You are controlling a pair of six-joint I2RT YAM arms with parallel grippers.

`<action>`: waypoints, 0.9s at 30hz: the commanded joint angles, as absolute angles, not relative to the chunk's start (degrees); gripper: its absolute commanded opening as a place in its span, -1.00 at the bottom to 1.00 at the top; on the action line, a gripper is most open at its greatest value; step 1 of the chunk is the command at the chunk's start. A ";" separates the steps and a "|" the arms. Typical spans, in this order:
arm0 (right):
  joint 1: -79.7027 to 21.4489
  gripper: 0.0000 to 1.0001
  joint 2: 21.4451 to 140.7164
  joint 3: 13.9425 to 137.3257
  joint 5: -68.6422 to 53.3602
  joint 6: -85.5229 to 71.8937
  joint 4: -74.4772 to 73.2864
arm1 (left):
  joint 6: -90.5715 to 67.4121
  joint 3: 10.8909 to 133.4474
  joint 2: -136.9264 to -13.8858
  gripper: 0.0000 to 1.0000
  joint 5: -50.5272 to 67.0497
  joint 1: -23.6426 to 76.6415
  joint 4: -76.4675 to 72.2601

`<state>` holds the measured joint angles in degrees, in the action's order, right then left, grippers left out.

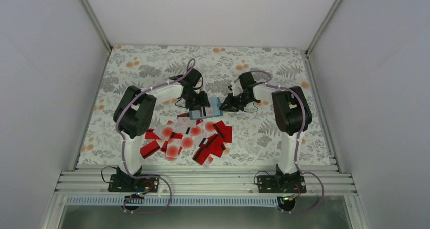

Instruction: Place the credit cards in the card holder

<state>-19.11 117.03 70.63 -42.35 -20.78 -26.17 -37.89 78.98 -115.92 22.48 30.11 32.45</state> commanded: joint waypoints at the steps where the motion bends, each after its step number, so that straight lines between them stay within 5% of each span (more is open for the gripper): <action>1: -19.57 -0.66 115.46 70.26 -39.34 -19.31 -26.86 | -37.06 80.45 -119.11 0.04 19.65 30.52 36.56; 27: -20.68 -0.69 117.70 68.95 -41.74 -19.29 -24.55 | -43.84 84.76 -121.69 -0.03 29.06 31.49 34.89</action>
<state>-19.59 116.92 70.19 -42.19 -20.01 -25.34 -41.36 84.86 -120.49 24.99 30.81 34.72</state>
